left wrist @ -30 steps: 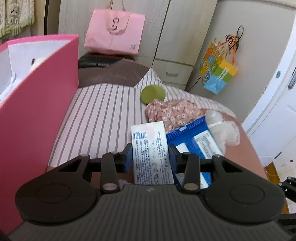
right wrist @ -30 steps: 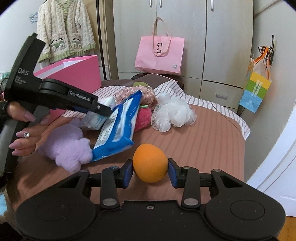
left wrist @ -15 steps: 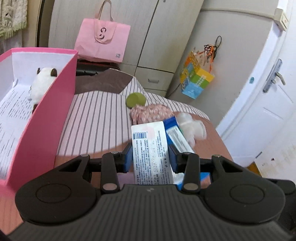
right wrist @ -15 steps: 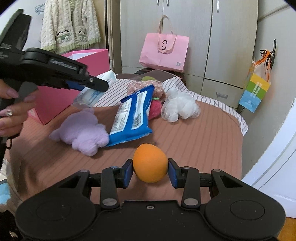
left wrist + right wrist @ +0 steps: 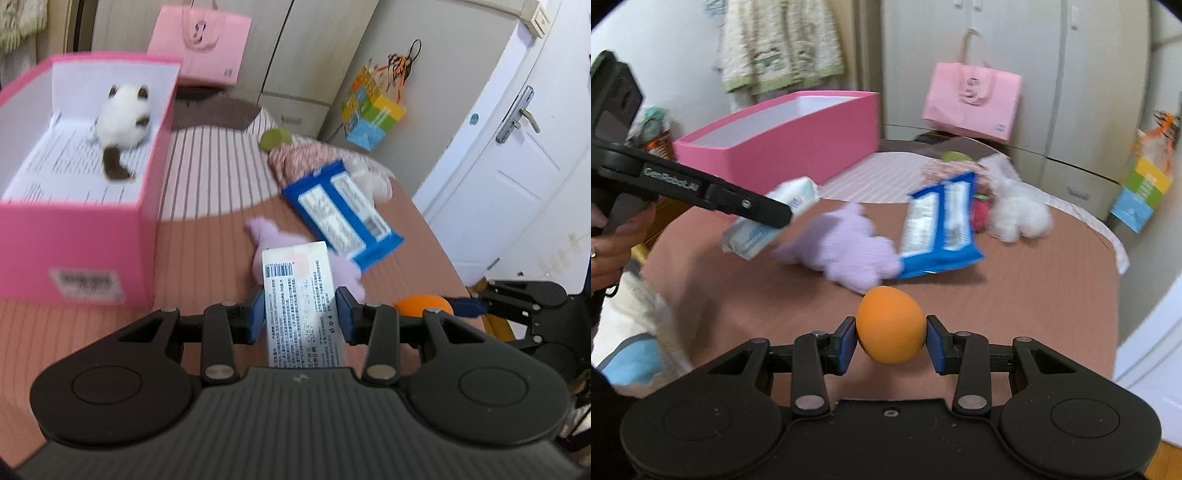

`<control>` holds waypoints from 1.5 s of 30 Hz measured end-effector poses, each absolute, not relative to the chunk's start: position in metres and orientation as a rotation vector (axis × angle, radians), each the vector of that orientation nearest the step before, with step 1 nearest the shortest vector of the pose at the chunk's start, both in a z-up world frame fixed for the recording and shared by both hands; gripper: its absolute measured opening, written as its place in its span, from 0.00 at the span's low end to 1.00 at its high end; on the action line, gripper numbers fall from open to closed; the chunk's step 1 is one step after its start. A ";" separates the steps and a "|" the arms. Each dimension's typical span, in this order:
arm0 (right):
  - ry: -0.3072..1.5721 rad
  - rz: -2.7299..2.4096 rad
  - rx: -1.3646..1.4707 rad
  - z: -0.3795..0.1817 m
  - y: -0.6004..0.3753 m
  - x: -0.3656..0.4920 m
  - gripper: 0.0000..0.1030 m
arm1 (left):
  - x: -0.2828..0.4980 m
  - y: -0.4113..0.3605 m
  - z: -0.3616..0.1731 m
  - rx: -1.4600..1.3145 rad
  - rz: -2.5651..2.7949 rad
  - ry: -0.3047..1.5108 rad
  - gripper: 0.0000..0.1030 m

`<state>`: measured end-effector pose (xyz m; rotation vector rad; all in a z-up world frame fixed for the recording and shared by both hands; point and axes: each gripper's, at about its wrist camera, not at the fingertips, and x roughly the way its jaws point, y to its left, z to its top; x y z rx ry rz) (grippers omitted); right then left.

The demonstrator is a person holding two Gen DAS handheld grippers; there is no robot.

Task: Organize soft objects
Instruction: 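Carry the orange sponge and white package toward the pink shoebox with both tools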

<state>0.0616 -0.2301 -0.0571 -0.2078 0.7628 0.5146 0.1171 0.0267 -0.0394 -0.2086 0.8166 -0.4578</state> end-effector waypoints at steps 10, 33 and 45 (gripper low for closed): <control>0.811 0.708 -0.247 -0.052 -0.172 0.054 0.43 | 0.088 0.073 -0.042 -0.172 -0.394 0.883 0.38; 0.669 0.900 -0.303 0.012 -0.055 0.121 0.43 | 0.108 0.144 0.040 -0.083 -0.320 0.775 0.38; 0.625 0.883 -0.285 0.034 -0.032 0.200 0.43 | 0.191 0.159 0.064 -0.160 -0.316 0.713 0.38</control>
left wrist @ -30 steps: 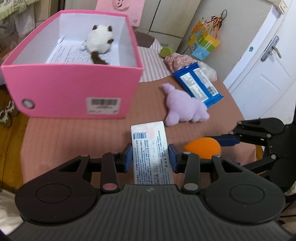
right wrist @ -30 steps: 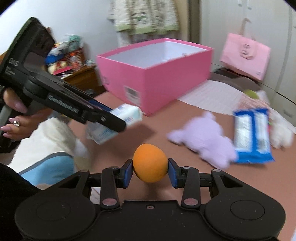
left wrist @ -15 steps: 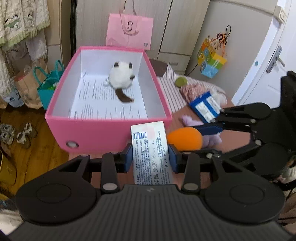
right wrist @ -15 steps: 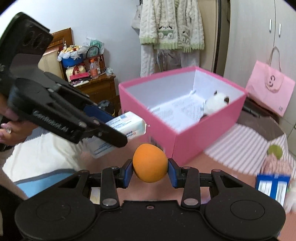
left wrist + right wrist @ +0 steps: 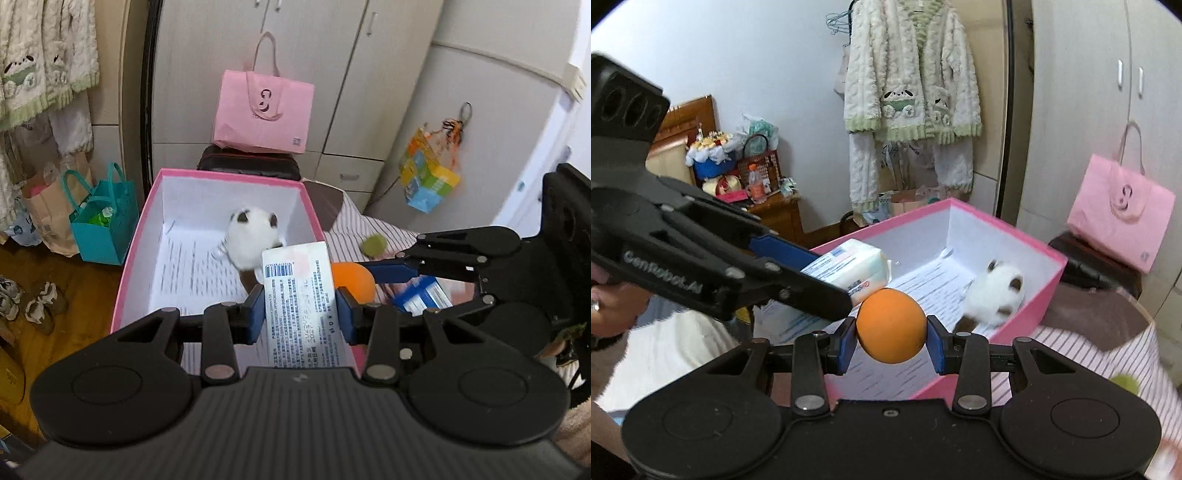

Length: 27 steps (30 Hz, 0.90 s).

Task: Organize soft objects
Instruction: 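Carry the orange sponge and white package toward the pink shoebox with both tools, then open the right tool over the shoebox while the left tool releases the white package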

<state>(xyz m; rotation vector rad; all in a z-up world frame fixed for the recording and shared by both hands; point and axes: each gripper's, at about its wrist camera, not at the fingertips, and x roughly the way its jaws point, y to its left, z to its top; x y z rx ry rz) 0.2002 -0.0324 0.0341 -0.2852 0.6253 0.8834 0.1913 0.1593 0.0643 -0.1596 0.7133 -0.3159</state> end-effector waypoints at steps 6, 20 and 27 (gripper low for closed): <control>0.681 0.871 -0.325 0.025 -0.010 0.262 0.43 | 0.259 0.176 0.045 -0.254 -0.248 0.744 0.38; 0.735 0.912 -0.443 -0.018 0.033 0.326 0.44 | 0.330 0.185 -0.002 -0.183 -0.098 0.874 0.38; 0.683 0.888 -0.485 -0.030 0.035 0.319 0.53 | 0.322 0.176 0.003 -0.130 -0.076 0.811 0.46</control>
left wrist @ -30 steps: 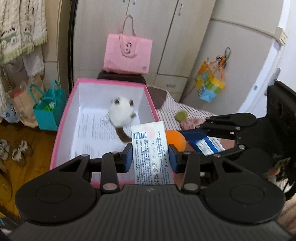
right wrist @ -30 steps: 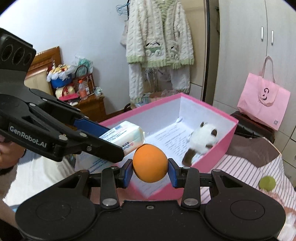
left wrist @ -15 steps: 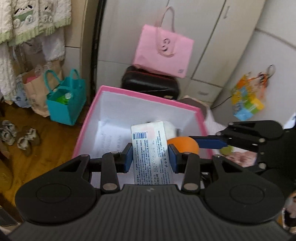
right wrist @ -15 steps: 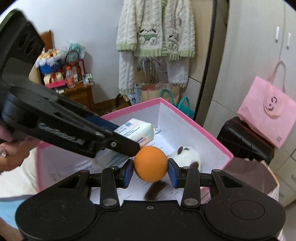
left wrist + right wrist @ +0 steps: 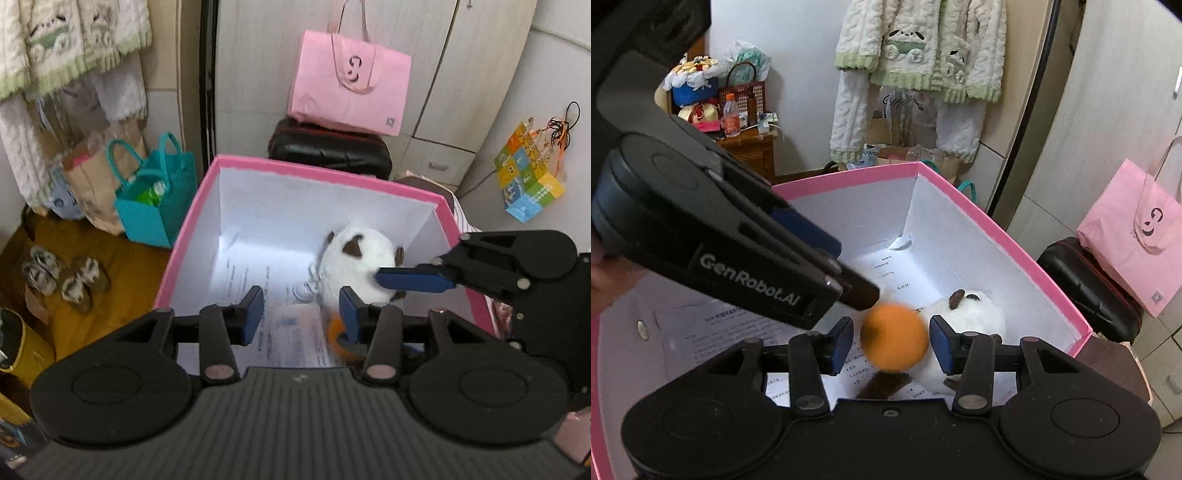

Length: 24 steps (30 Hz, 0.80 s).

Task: Organize soft objects
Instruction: 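Open the right tool over the shoebox while the left tool releases the white package, then move the left tool to the lilac plush bunny and close on it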

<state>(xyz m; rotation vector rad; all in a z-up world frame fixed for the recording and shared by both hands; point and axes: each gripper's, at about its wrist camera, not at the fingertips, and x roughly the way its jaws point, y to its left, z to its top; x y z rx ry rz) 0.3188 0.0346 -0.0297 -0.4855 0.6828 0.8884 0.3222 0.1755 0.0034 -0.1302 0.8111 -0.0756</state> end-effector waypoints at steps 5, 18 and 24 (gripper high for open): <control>0.662 0.880 -0.398 -0.010 0.007 0.307 0.58 | 0.303 0.173 0.018 -0.056 -0.102 0.761 0.48; 0.744 0.819 -0.154 0.036 -0.089 0.246 0.73 | 0.212 0.144 0.063 0.023 -0.284 0.735 0.56; 0.742 0.794 -0.177 0.044 -0.120 0.200 0.79 | 0.167 0.123 0.075 0.042 -0.377 0.753 0.60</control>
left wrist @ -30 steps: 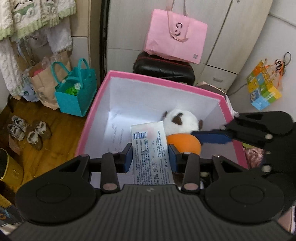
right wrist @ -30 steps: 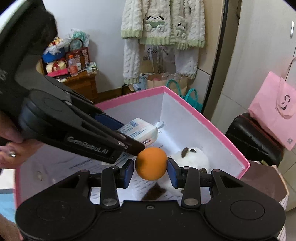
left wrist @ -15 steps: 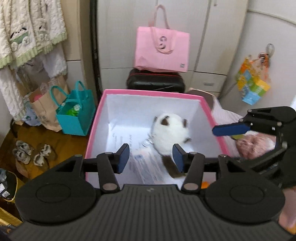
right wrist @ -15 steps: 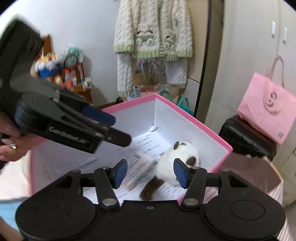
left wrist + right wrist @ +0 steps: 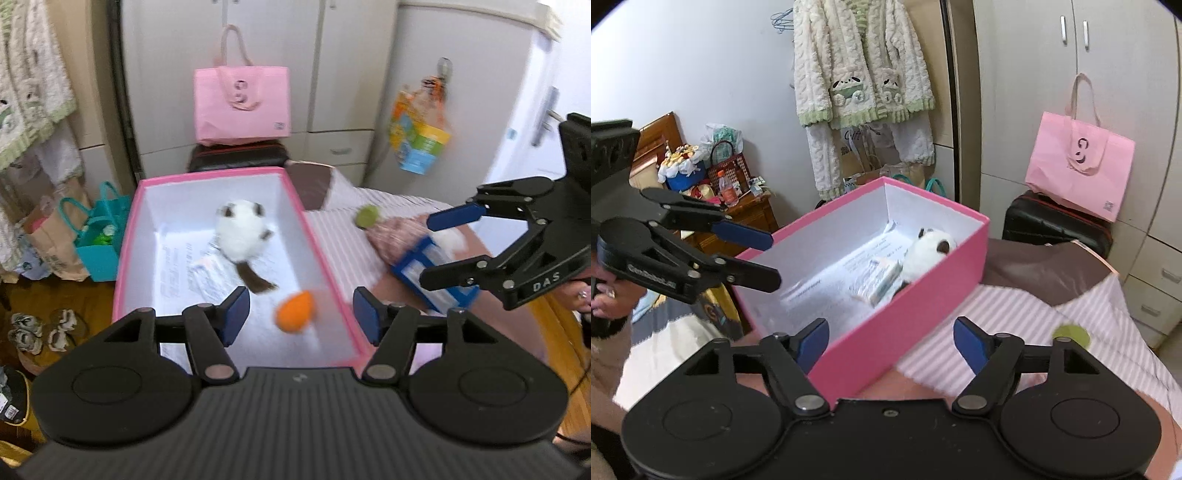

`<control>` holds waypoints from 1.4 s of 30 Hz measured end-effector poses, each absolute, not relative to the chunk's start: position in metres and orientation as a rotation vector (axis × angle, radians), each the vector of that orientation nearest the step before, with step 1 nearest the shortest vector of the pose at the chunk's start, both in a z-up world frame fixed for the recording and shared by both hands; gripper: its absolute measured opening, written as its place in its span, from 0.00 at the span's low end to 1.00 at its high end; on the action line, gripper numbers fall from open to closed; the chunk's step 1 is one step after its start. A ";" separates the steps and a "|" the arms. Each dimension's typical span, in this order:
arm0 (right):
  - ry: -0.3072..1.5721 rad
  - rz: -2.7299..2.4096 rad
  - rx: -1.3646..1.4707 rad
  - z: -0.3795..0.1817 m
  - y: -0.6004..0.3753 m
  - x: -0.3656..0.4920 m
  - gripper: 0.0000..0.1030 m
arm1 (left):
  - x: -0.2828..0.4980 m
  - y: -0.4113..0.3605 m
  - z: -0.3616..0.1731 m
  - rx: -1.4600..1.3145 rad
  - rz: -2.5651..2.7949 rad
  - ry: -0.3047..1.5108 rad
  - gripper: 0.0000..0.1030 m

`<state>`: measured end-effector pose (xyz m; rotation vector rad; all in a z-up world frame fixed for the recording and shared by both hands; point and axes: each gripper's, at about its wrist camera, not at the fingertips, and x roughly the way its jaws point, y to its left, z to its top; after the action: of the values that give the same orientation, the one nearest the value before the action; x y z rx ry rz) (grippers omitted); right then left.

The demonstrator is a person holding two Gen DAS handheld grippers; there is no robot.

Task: Organize soft objects
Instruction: 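Move the left tool to the lilac plush bunny and close on it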

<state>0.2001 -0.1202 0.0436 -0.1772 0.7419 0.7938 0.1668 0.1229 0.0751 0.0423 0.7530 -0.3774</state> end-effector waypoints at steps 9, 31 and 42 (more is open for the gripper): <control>0.715 0.750 -0.244 0.043 -0.162 0.121 0.82 | 0.112 0.082 0.079 0.131 -0.462 0.746 0.74; 0.448 0.629 -0.225 -0.036 -0.206 0.069 0.86 | 0.134 -0.012 -0.006 0.044 -0.567 0.735 0.73; 0.522 0.585 -0.220 -0.092 -0.183 0.110 0.86 | 0.179 -0.018 -0.059 -0.027 -0.474 0.830 0.62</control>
<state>0.1096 -0.1829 -0.0924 -0.2199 0.5216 0.5846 0.1789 -0.0183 -0.0591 -0.0268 0.8304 -0.4742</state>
